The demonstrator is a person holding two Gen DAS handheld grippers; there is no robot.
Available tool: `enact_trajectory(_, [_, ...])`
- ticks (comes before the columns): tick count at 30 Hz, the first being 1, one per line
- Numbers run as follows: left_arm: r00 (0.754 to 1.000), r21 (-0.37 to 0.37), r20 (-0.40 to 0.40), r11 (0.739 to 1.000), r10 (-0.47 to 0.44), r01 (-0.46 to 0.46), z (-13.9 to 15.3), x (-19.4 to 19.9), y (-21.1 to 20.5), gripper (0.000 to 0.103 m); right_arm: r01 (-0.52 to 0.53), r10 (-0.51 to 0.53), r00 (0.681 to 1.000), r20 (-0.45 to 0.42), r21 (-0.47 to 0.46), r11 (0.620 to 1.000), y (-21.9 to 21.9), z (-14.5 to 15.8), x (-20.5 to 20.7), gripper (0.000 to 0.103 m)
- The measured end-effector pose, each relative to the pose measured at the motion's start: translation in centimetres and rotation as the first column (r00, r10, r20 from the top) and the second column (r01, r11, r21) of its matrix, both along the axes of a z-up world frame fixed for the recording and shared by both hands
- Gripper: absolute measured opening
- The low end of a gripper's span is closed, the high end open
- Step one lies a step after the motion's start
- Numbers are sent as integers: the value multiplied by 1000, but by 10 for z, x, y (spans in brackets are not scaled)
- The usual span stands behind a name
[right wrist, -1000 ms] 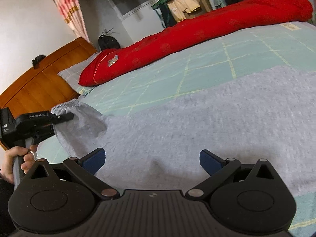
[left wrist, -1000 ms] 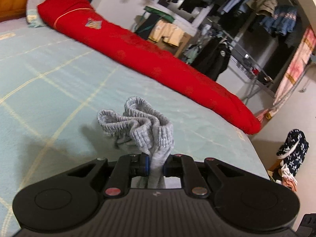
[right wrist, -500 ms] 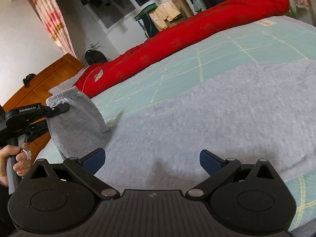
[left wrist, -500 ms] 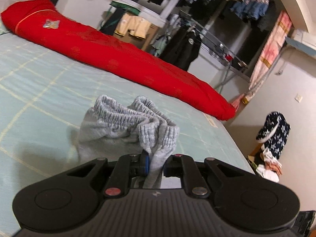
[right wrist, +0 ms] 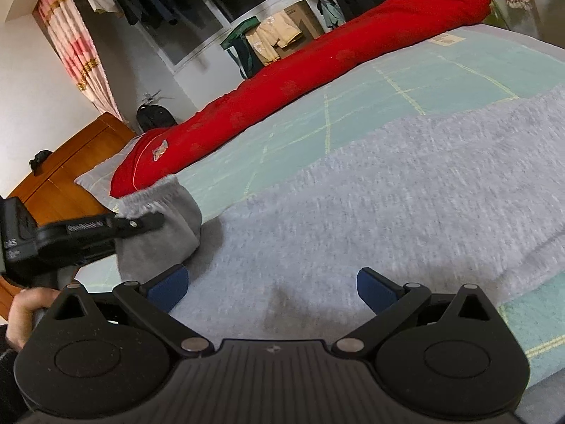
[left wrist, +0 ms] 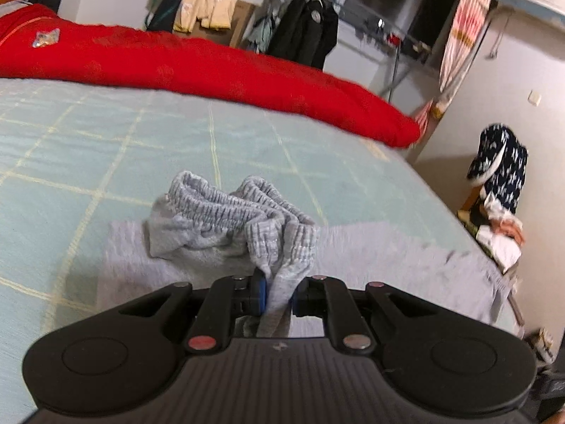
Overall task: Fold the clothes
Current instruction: 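Lift the cuffs with the left gripper and fold them toward the waistband, then open the left gripper to lay the cuffs on the sweatpants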
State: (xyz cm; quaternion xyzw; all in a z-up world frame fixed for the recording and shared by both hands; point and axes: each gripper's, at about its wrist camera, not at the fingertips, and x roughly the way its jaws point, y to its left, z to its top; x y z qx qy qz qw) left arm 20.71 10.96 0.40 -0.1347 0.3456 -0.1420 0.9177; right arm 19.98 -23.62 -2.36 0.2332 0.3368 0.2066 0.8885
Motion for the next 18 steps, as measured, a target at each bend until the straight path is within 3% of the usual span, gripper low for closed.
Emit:
enact_trajectory(14, [995, 172, -68, 982, -68, 79, -43, 0, -47, 11, 27, -27, 1000, -8, -16, 1000, -12, -4, -5, 103])
enact_trajectory(18, [992, 191, -86, 975, -95, 110, -48, -4, -54, 25, 44, -45, 999, -16, -19, 999, -18, -6, -6, 103])
